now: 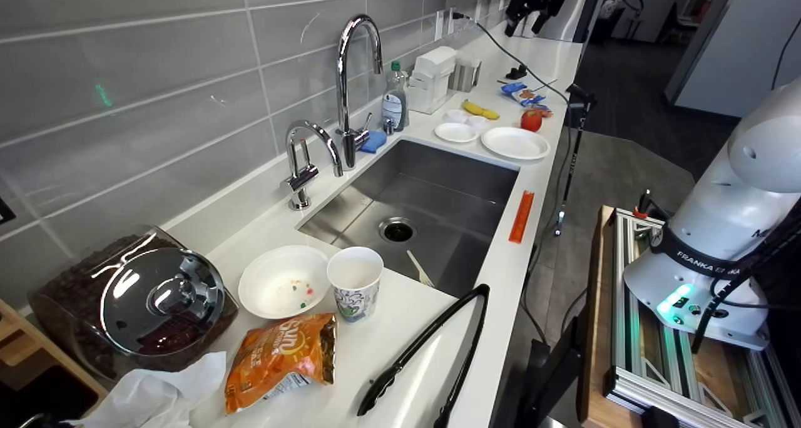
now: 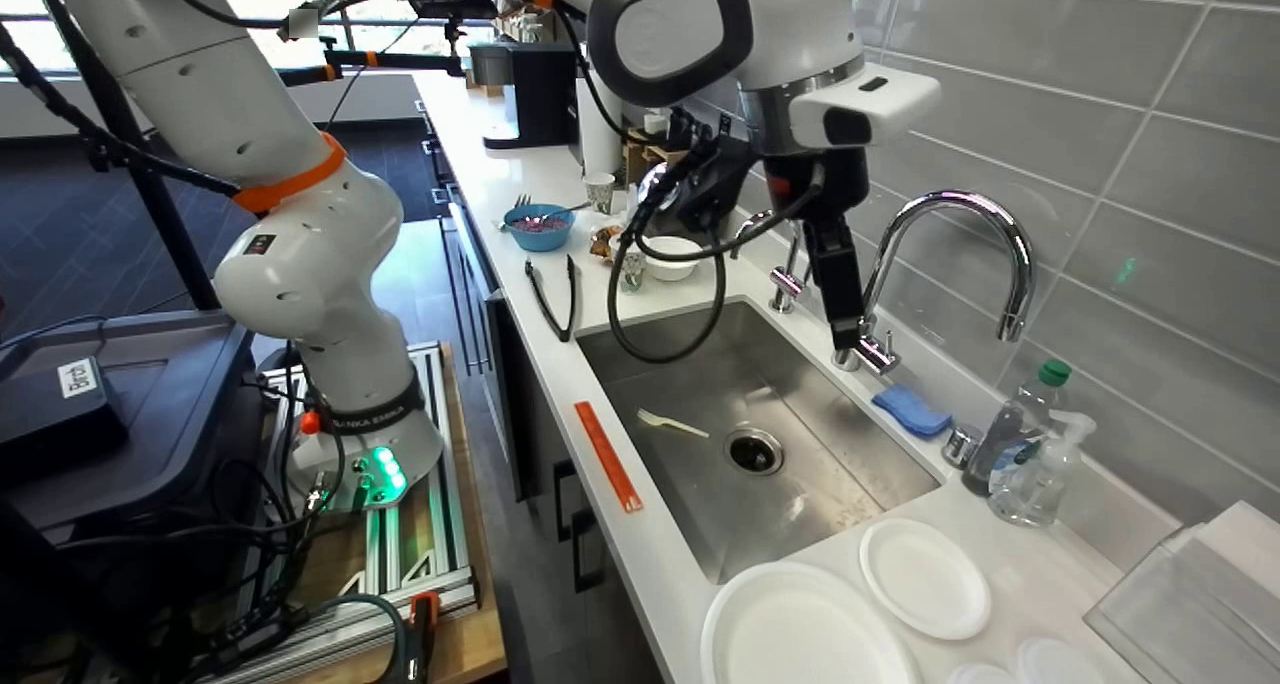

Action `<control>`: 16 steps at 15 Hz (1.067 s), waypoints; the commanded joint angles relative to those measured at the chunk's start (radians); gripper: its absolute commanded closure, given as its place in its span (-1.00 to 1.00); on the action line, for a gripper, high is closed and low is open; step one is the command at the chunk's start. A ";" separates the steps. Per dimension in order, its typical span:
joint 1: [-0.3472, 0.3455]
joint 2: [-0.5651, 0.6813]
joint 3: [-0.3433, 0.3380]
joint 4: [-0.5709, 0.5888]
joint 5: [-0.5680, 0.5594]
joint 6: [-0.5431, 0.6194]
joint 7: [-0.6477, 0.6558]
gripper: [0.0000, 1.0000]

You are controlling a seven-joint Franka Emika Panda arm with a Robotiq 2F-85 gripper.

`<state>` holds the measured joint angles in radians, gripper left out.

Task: Put the fruits on the white plate in front

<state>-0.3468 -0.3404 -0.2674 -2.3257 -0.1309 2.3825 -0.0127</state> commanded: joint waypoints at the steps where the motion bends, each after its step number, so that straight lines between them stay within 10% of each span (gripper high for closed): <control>1: 0.026 0.176 -0.066 0.136 0.068 -0.019 -0.078 -1.00; 9: -0.012 0.429 -0.117 0.355 0.310 -0.086 -0.365 -1.00; 16: -0.032 0.430 -0.096 0.343 0.282 -0.050 -0.336 -1.00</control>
<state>-0.3673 0.0891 -0.3750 -1.9857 0.1534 2.3356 -0.3499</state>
